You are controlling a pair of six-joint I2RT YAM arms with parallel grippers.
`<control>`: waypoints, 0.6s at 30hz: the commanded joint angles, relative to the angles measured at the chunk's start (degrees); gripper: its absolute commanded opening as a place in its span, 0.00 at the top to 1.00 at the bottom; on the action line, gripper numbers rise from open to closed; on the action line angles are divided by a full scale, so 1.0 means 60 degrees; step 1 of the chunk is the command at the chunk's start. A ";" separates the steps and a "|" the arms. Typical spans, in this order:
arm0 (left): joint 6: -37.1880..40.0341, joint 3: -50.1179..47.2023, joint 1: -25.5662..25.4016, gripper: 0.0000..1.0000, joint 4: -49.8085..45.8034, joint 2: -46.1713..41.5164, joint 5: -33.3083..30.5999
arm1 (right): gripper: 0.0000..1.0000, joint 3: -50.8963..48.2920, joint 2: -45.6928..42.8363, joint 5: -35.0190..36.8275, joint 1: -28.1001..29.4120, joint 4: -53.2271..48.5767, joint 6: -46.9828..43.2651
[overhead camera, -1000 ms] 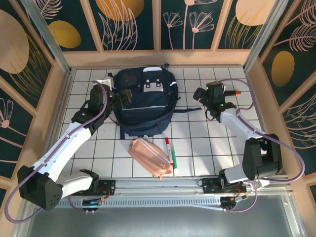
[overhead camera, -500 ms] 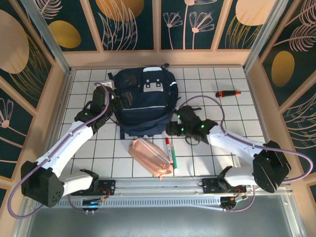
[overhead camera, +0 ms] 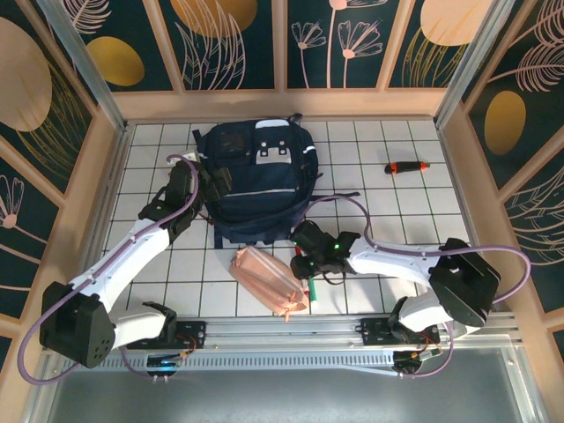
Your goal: Pack books, pencil case, and school supplies into a backpack
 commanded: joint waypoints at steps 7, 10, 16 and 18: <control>0.0505 -0.0044 0.0044 0.10 0.0998 0.0594 0.2945 | 0.60 0.0566 -0.0885 -0.0984 -0.2399 0.0378 -0.0567; 0.0691 0.0311 0.0043 0.13 0.1190 0.1235 0.4475 | 0.55 0.1711 -0.0476 -0.2025 -0.3954 0.0699 -0.2030; 0.1503 0.2897 0.0040 0.18 -0.1072 0.3467 0.5895 | 0.53 0.4277 0.1735 -0.3087 -0.5646 0.0827 -0.3403; 0.1584 0.2958 0.0029 0.20 -0.1021 0.3589 0.6159 | 0.53 0.4986 0.2436 -0.3433 -0.5926 0.0818 -0.2932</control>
